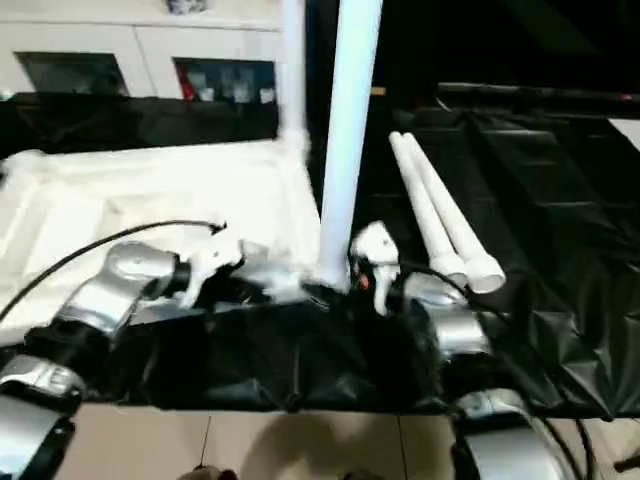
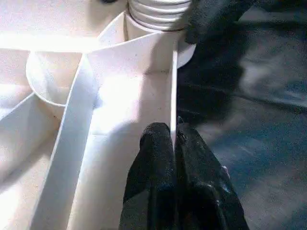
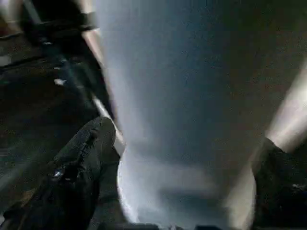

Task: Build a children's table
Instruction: Insert table leg to table base

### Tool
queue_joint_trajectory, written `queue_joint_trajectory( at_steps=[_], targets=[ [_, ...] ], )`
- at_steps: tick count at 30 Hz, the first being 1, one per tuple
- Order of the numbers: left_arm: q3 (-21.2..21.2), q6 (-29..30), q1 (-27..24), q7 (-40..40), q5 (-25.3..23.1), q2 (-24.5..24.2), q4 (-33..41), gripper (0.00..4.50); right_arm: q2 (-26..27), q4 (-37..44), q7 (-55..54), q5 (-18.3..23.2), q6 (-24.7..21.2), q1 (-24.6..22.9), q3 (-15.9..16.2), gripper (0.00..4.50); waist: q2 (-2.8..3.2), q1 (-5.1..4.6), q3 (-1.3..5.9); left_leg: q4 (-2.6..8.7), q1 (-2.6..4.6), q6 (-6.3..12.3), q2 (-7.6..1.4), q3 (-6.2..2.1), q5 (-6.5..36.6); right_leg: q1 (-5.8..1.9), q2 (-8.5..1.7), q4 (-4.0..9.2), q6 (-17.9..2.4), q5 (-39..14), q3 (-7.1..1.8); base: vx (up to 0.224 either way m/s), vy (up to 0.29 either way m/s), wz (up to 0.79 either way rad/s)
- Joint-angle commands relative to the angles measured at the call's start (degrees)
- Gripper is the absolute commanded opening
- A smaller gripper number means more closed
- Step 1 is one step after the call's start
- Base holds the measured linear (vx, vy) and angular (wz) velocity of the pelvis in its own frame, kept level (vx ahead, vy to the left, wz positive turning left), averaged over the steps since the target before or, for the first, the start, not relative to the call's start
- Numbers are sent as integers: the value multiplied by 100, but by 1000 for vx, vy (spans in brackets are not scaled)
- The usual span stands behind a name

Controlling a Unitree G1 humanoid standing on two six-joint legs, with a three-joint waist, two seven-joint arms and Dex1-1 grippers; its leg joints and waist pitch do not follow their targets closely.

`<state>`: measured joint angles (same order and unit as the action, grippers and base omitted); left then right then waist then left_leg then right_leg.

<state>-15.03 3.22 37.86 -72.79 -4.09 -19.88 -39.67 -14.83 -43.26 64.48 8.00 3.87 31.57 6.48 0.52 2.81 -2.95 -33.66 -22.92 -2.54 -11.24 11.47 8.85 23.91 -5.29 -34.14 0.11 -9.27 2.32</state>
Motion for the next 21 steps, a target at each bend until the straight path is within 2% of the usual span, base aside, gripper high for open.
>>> queue_joint_trajectory(
  at_steps=[1,2,4,7,15,18,21],
  targets=[
    [-30,-126,23,-200,385,115,148,0,-20,218,556,27,-141,-43,324,382,-14,15,379,420,185,254,-213,-61,1866,-245,-225,387,-1445,-1507,-138,0,0,0],
    [-90,-172,26,-446,396,23,116,0,-182,342,955,4,-212,-99,489,351,-16,21,379,423,187,253,-212,-62,1869,-247,-220,387,-1435,-1523,-138,0,0,0],
    [-130,-216,35,-625,374,-46,69,0,-273,455,1208,-14,-297,-142,582,351,-13,49,389,420,193,245,-219,-62,1847,-238,-230,378,-1416,-1480,-145,0,0,0],
    [-179,-309,52,-824,314,-131,-10,0,-311,513,1383,-16,-387,-144,626,310,-5,70,399,416,177,265,-215,-63,1727,-251,-232,354,-1467,-1242,-143,0,0,0],
    [-136,-386,82,-949,287,-177,-122,0,-295,621,1495,74,-535,-150,657,279,-7,70,396,419,189,202,-215,-64,1756,-247,-238,356,-1489,-1327,-141,0,0,0],
    [-64,-270,163,-446,220,-66,-228,0,-151,590,1048,69,-579,-178,551,278,-20,64,388,423,189,172,-213,-61,1797,-238,-235,359,-1464,-1396,-143,0,0,0],
    [115,-103,308,433,100,201,-439,0,185,170,-197,-171,-436,-49,282,277,-20,46,380,428,208,52,-196,-77,1908,-221,-262,400,-1368,-1737,-153,0,0,0]
  ],
)
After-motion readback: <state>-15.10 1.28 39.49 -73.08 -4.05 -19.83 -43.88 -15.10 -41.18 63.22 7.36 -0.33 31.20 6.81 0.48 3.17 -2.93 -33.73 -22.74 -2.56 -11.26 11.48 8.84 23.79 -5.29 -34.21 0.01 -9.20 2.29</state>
